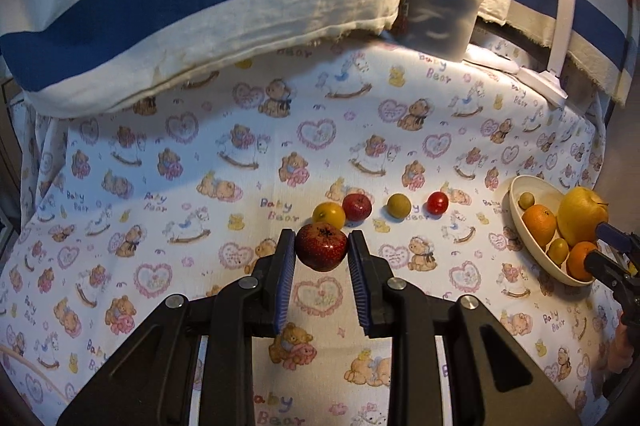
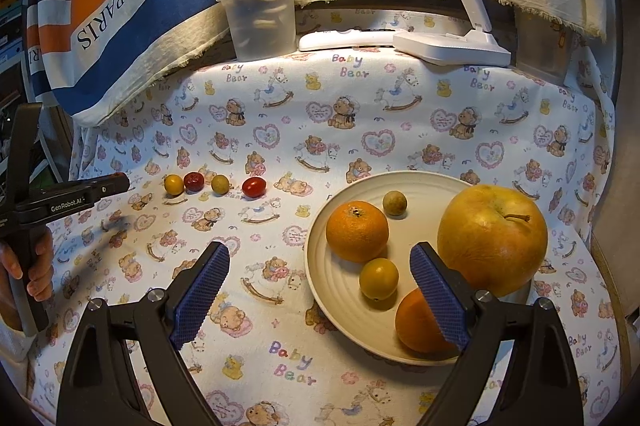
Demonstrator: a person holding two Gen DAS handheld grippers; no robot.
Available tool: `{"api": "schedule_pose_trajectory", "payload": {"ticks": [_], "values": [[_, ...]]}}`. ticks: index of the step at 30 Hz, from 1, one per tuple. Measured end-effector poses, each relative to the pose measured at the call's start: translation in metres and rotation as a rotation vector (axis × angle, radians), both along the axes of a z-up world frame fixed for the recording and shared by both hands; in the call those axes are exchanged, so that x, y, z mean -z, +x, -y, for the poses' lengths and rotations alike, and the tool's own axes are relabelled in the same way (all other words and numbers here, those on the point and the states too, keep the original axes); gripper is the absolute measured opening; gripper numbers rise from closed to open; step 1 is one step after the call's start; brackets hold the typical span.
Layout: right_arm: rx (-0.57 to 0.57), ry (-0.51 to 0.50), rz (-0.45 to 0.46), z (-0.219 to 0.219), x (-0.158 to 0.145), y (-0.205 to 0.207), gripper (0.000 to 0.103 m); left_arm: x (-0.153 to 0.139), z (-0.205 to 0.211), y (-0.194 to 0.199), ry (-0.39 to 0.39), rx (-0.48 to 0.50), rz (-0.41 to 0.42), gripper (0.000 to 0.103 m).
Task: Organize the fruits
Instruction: 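Close the left gripper around the small red apple and lift it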
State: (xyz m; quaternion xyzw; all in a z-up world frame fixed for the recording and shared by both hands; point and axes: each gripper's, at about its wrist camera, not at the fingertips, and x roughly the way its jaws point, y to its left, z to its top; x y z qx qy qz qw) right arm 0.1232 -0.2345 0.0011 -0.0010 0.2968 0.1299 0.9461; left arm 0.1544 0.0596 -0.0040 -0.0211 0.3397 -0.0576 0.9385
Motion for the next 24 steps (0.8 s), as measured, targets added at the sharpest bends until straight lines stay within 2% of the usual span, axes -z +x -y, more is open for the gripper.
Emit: {"api": "schedule_pose_trajectory", "payload": {"ticks": [5, 9, 13, 16, 21, 24], "values": [[-0.010, -0.014, -0.002, -0.002, 0.001, -0.001, 0.090, -0.005, -0.002, -0.004, -0.041, 0.011, 0.052, 0.026], [-0.018, -0.018, 0.008, -0.003, 0.000, -0.002, 0.089, -0.008, -0.007, -0.006, -0.039, -0.015, 0.089, 0.026], [0.034, -0.020, 0.036, -0.005, -0.013, -0.001, 0.089, -0.004, -0.012, -0.002, -0.023, -0.048, 0.076, 0.026], [0.001, 0.003, 0.021, -0.014, -0.027, 0.003, 0.089, -0.002, -0.016, 0.000, -0.007, -0.074, 0.072, 0.026], [-0.003, -0.046, 0.045, -0.043, -0.044, 0.009, 0.089, 0.002, -0.014, 0.002, -0.048, -0.038, 0.044, 0.026], [-0.023, -0.034, 0.005, -0.061, -0.042, 0.018, 0.082, 0.001, -0.006, 0.000, 0.005, -0.038, 0.060, 0.026]]}}
